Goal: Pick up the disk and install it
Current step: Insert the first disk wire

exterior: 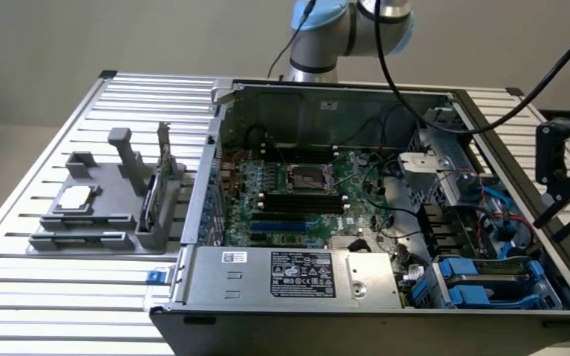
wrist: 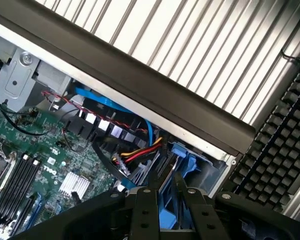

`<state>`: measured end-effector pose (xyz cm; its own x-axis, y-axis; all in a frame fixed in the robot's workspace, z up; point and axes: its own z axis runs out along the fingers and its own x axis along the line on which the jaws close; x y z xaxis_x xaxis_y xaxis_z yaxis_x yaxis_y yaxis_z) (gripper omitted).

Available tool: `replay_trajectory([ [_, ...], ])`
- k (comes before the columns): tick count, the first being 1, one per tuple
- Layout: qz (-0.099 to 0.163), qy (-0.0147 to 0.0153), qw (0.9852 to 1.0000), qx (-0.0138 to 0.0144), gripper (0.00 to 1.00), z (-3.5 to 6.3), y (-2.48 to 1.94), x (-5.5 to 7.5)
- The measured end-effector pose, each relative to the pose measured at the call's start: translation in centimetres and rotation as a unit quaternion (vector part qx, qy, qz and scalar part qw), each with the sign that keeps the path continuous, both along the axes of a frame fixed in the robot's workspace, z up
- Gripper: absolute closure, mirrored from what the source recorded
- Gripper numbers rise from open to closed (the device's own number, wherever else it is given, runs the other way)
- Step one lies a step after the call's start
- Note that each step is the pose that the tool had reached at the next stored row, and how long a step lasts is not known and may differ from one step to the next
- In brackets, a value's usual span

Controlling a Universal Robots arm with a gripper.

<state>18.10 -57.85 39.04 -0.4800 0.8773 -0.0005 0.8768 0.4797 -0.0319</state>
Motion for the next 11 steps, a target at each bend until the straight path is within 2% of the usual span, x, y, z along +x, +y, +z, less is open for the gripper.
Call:
replay_trajectory([
  [1,0.0,0.0032,1.0,0.0,0.75,-0.07,-0.12,0.1],
  [3,0.0,0.0115,0.9999,0.0,0.75,-0.18,-0.39,0.3],
  [5,0.0,0.0223,0.9998,0.0,0.75,-0.25,-0.66,0.6],
  [7,0.0,0.0335,0.9994,0.0012,0.75,-0.29,-0.81,0.8],
  [9,0.0,0.0447,0.999,0.0048,0.75,-0.3,-0.89,1.0],
  [11,0.0,0.0515,0.9986,0.0129,0.75,-0.32,-0.96,1.2],
])
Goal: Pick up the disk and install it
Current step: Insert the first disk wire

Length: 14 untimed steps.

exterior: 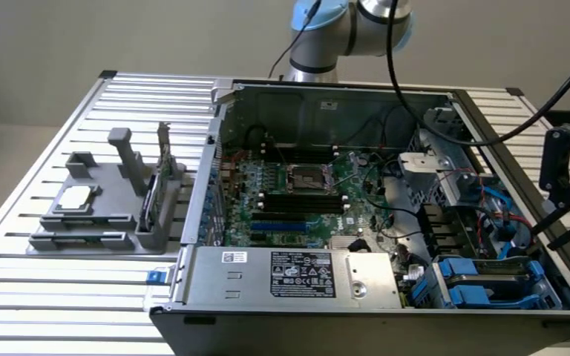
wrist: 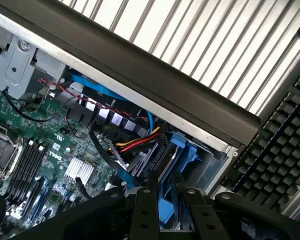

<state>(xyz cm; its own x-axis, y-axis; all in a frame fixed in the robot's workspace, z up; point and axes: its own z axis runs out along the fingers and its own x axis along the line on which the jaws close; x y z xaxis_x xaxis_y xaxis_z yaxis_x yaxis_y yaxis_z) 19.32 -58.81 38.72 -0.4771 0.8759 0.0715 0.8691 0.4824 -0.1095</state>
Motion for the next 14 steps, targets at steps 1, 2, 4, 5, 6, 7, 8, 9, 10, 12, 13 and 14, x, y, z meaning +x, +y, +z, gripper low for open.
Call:
replay_trajectory([
  [1,0.0,0.0019,1.0,0.0054,0.75,0.0,-0.04,0.1],
  [2,0.0,0.0026,0.9999,0.012,0.75,-0.02,-0.09,0.3],
  [4,0.0,0.0029,0.9997,0.0244,0.75,-0.07,-0.26,0.6],
  [5,0.0,0.0029,0.9996,0.0297,0.75,-0.12,-0.43,0.6],
  [6,0.0,0.0028,0.9994,0.0334,0.75,-0.19,-0.66,0.7],
  [7,0.0,0.003,0.9993,0.0363,0.75,-0.27,-0.93,0.7],
  [8,0.0,0.0031,0.9992,0.0391,0.75,-0.36,-1.19,0.7],
  [9,0.0,0.0032,0.9991,0.0418,0.75,-0.43,-1.45,0.8],
  [10,0.0,0.0032,0.999,0.0445,0.75,-0.52,-1.72,0.8],
  [12,0.0,0.0034,0.9987,0.0499,0.75,-0.68,-2.24,0.8],
  [13,0.0,0.0035,0.9986,0.0526,0.75,-0.76,-2.49,0.8],
  [14,0.0,0.0036,0.9985,0.0552,0.75,-0.84,-2.76,0.8],
])
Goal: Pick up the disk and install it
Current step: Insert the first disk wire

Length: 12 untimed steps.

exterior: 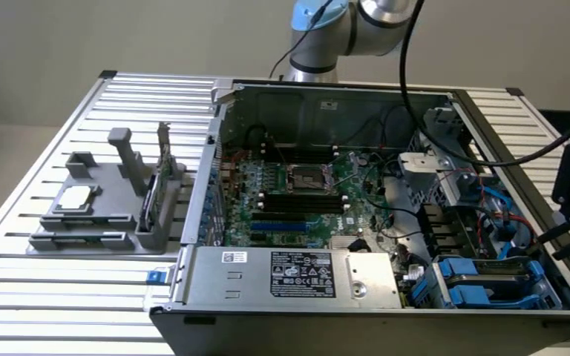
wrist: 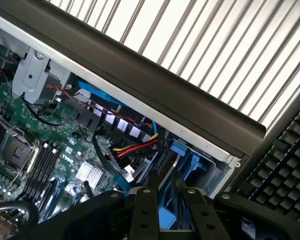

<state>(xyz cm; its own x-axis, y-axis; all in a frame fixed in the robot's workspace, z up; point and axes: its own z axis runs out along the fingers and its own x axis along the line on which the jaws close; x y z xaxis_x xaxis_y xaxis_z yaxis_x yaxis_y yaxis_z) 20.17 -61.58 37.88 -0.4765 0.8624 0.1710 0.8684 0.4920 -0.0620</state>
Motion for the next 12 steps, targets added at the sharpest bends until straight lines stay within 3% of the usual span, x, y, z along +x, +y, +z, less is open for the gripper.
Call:
replay_trajectory([
  [3,0.0,0.0003,1.0,0.0079,0.75,-0.23,-0.72,0.01],
  [8,0.0,0.0004,0.9997,0.0229,0.75,-0.5,-0.84,0.01],
  [10,0.0,0.0004,0.9997,0.0263,0.75,-0.75,-0.85,0.01],
  [12,0.0,0.0004,0.9996,0.0279,0.75,-1.05,-0.87,0.01],
])
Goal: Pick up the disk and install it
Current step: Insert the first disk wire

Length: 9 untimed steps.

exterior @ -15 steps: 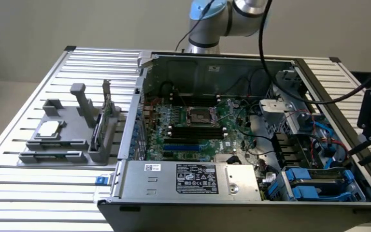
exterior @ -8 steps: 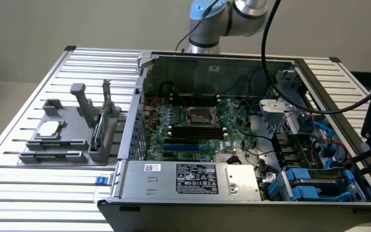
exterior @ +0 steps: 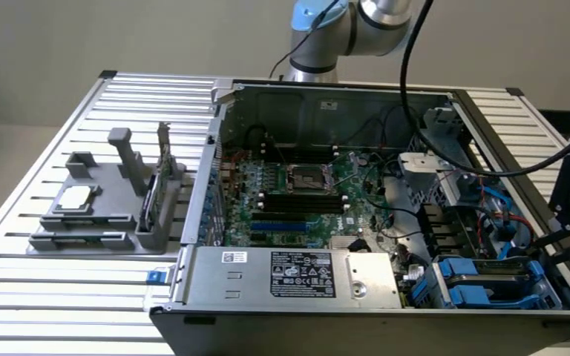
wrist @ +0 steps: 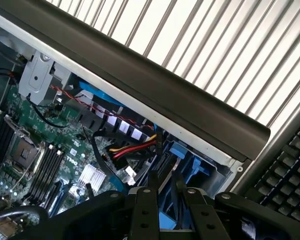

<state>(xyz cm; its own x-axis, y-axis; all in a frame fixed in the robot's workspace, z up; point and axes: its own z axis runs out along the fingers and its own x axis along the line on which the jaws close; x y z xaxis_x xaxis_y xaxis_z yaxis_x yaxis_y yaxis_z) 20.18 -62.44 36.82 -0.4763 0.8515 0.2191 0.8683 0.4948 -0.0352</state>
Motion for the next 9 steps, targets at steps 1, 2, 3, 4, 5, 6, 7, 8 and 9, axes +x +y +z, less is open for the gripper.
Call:
replay_trajectory([
  [1,0.0,0.0,1.0,0.0006,0.75,-0.16,0.0,0.0],
  [2,0.0,0.0,1.0,0.0017,0.75,-0.3,0.0,0.0],
  [3,0.0,0.0,1.0,0.0031,0.75,-0.42,0.0,0.0],
  [4,0.0,0.0,1.0,0.0051,0.75,-0.52,0.0,0.0],
  [5,0.0,0.0,1.0,0.0076,0.75,-0.62,-0.01,0.0],
  [6,0.0,0.0,0.9999,0.0106,0.75,-0.71,-0.01,0.0],
  [7,0.0,0.0,0.9999,0.0133,0.75,-0.8,-0.01,0.0],
  [8,0.0,0.0,0.9999,0.0157,0.75,-0.91,0.0,0.0],
  [9,0.0,0.0,0.9998,0.0183,0.75,-1.05,0.0,0.0],
])
